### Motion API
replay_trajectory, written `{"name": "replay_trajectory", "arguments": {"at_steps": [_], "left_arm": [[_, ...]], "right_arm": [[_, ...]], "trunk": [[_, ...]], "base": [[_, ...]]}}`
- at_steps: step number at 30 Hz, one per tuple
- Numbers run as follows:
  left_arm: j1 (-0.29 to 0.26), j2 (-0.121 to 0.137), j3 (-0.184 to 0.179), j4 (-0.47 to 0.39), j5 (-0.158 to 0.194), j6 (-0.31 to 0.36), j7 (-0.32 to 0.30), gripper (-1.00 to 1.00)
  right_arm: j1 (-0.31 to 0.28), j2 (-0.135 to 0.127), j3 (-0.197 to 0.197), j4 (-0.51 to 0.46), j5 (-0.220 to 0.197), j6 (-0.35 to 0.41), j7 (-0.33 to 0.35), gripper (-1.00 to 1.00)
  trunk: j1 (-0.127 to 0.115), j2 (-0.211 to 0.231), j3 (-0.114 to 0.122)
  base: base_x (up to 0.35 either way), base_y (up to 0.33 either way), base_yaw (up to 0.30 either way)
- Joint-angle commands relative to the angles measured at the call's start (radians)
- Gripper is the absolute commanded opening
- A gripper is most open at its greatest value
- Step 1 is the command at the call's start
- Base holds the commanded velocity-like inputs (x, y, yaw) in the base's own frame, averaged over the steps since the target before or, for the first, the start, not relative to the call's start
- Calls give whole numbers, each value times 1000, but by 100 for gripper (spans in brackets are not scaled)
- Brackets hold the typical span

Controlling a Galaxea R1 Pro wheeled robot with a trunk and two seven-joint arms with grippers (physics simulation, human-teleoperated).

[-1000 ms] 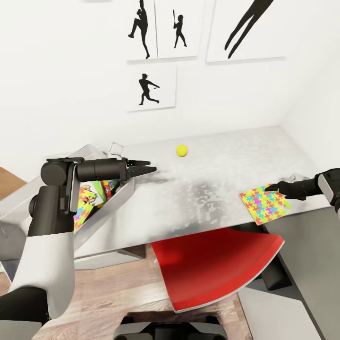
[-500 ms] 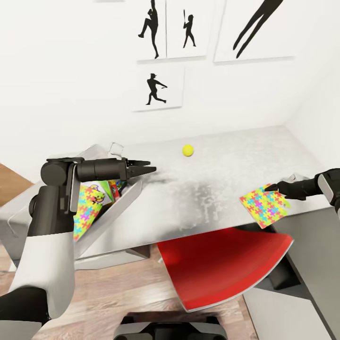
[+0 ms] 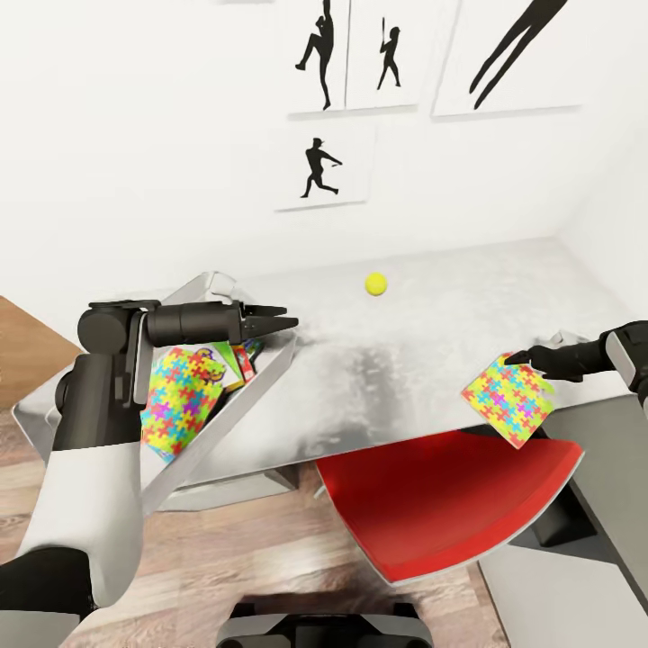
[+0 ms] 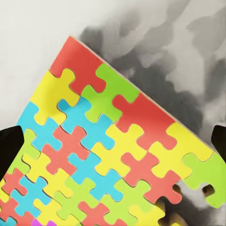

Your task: Put all the toys in the child's room - the three board games (two on the bed and one on the table), the two jigsaw puzzles on the table, and the tennis ball on the table - inside the toy box on the table in the child's room.

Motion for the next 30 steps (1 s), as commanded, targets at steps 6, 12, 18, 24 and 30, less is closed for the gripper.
{"name": "replay_trajectory", "arguments": {"at_steps": [6,12,18,24,30], "left_arm": [[-1,0,1,-1,-10,10,-9,100],[-1,-1,1,-1,-10,10,-10,100],[-1,-1,1,-1,-10,10,-10,100],[-1,-2,1,-1,-10,10,-10,100],[-1,-2,1,-1,-10,10,-9,100]], "right_arm": [[-1,0,-6,-1,3,7,3,100],[-1,0,-6,-1,3,7,4,100],[-1,0,-6,-1,2,7,4,100],[-1,0,-6,-1,2,7,4,100],[-1,0,-5,-1,2,7,3,100]], "trunk": [[0,-2,-1],[0,-2,-1],[0,-2,-1],[0,-2,-1],[0,-2,-1]], "base": [[-66,122,0],[-12,37,0],[-2,155,0],[0,112,0],[0,192,0]]}}
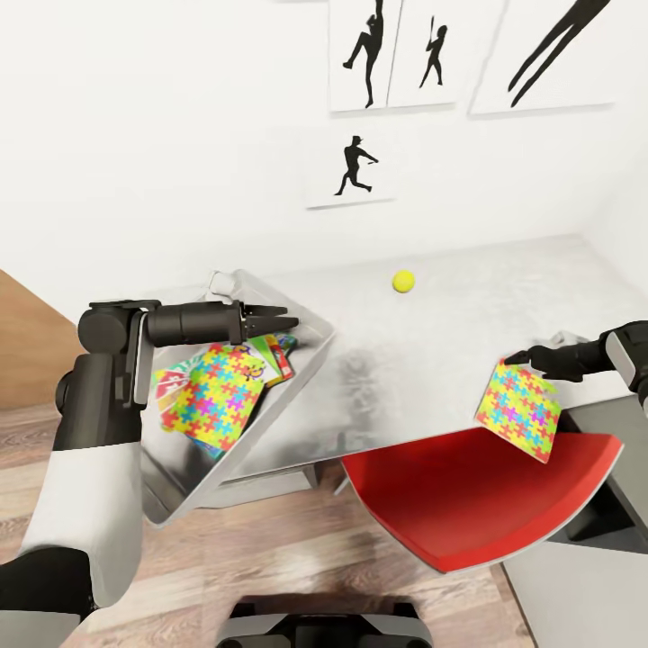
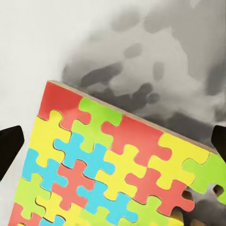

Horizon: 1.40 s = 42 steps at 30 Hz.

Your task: Put all the toys in the child's room - the three board games (two on the bed and one on the table), the two jigsaw puzzles on the table, and the tennis ball on the table - inside the toy box on the table in the child's room.

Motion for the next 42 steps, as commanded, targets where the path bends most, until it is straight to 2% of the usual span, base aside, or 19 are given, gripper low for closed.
{"name": "replay_trajectory", "arguments": {"at_steps": [1,42], "left_arm": [[-1,0,1,-1,-10,10,-10,100],[-1,-1,1,-1,-10,10,-11,100]], "right_arm": [[-1,0,-5,-1,2,6,2,100],[-2,-9,-7,-13,1,12,10,100]], "trunk": [[1,-2,-1],[1,-2,-1]], "base": [[0,77,0],[-9,-32,0]]}}
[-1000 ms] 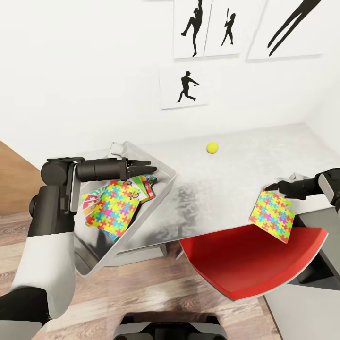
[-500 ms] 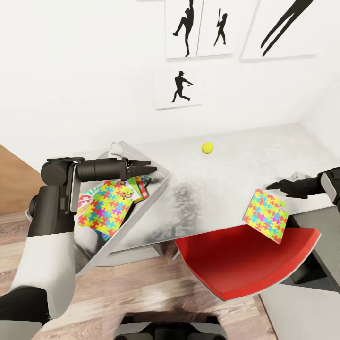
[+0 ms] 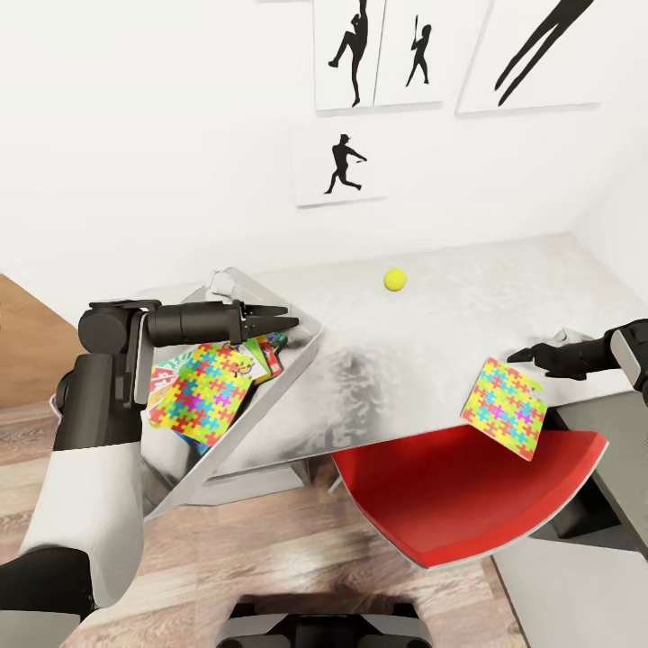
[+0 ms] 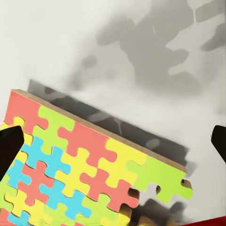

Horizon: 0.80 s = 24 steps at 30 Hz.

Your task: Put all the toys in the child's room - the three board games (two on the bed and one on the table), the two jigsaw puzzles on the table, and the tennis ball on the table - inside the toy box on the table in the child's room.

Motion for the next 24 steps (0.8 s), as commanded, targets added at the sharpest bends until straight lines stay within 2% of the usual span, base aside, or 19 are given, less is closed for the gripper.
{"name": "replay_trajectory", "arguments": {"at_steps": [1,9,24], "left_arm": [[-1,0,1,-1,-10,10,-10,100],[-1,-2,1,-1,-10,10,-10,100],[-1,-3,1,-1,-10,10,-10,100]], "right_arm": [[-1,0,-5,0,2,6,3,100],[-1,0,-4,7,3,10,1,100],[-1,1,-2,9,3,12,0,100]], "trunk": [[0,-2,-1],[0,-2,-1],[0,-2,-1]], "base": [[-132,-1,0],[-91,0,0],[-10,0,0]]}}
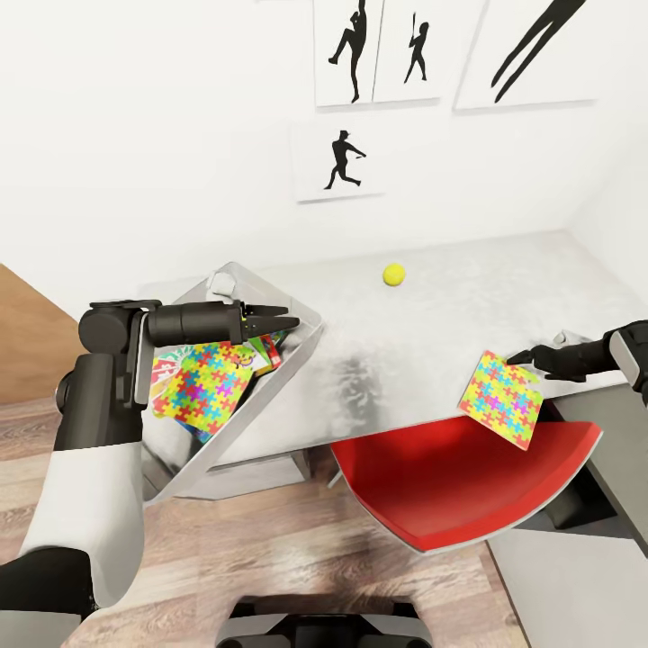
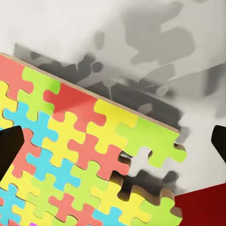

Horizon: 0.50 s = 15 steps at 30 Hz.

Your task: Put all the toys in the child's room - the three board games (two on the bed and one on the table), the two jigsaw puzzles on the table, and the tennis ball on the table - inside the toy box on the table in the child's room.

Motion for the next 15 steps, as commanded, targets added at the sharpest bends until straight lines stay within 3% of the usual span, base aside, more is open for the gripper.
{"name": "replay_trajectory", "arguments": {"at_steps": [1,15], "left_arm": [[-1,0,1,-1,-10,10,-10,100],[-1,1,1,-1,-10,10,-10,100]], "right_arm": [[-1,1,-5,0,2,7,2,100],[-1,4,-3,0,2,27,1,100]], "trunk": [[1,-2,-1],[1,-2,-1]], "base": [[-1,0,0],[-40,0,0]]}}
